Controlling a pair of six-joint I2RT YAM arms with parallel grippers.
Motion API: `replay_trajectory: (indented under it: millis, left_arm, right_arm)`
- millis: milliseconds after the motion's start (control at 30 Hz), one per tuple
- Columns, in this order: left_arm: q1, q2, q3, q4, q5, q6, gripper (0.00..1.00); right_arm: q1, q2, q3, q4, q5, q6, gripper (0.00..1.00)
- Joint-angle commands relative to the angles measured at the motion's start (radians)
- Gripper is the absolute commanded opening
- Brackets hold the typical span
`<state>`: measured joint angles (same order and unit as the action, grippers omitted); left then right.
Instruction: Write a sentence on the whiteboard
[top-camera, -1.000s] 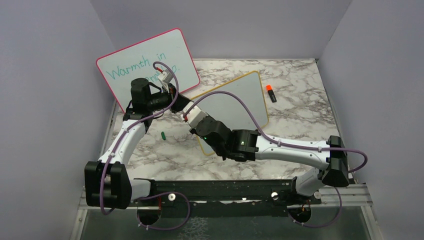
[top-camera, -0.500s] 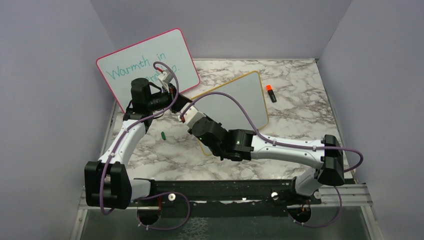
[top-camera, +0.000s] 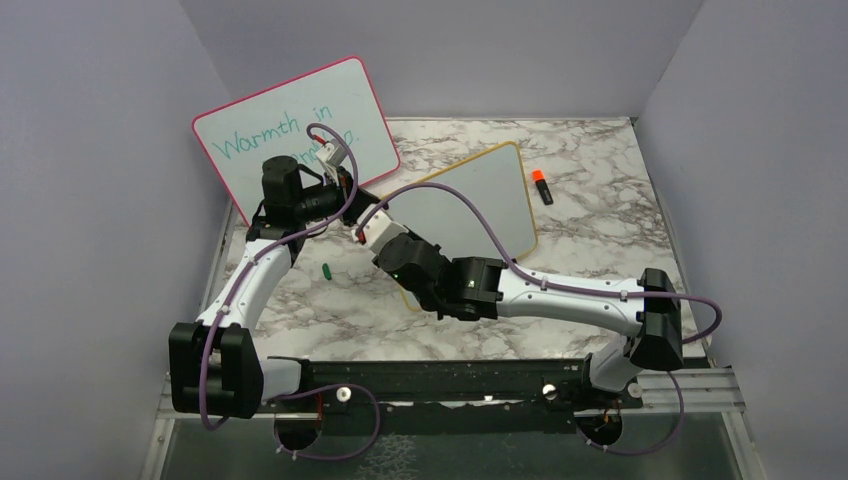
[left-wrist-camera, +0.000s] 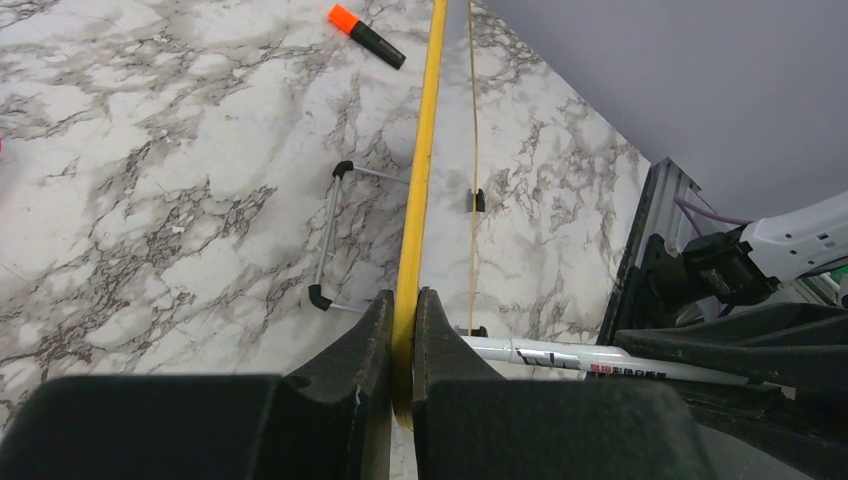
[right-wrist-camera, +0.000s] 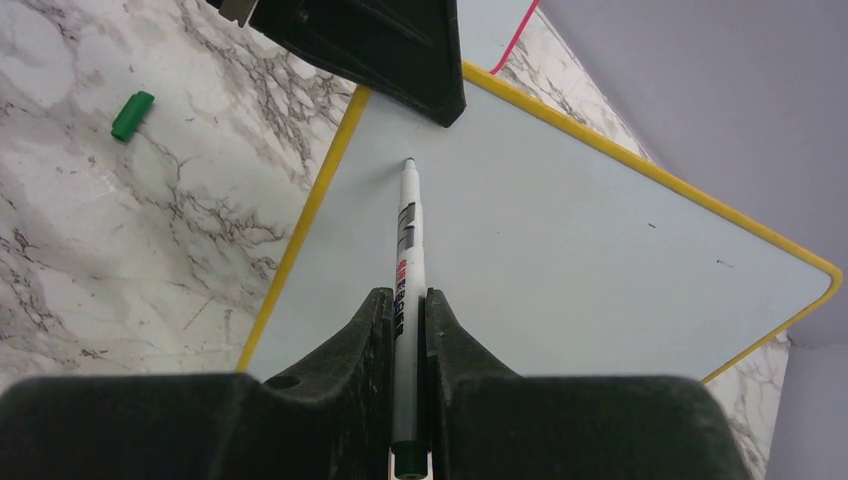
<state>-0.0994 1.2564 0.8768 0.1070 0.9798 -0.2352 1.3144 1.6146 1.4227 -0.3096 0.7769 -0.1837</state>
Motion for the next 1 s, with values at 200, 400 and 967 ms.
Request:
replay_trajectory:
  millis: [200, 400, 967]
  left_arm:
    - [-0.014, -0.002, 0.009, -0.058, -0.035, 0.056, 0.0]
    - [-0.015, -0.002, 0.009, -0.058, -0.036, 0.057, 0.0]
    - [-0.014, 0.003, 0.009, -0.062, -0.041, 0.06, 0.0]
  right_arm:
    - [0.003, 0.036, 0.05, -0.085, 0.017, 0.034, 0.0]
    - [0.004, 0.039, 0.055, -0.119, -0.015, 0.049, 0.0]
    - [0.006, 0.042, 0.055, -0.227, -0.08, 0.117, 0.0]
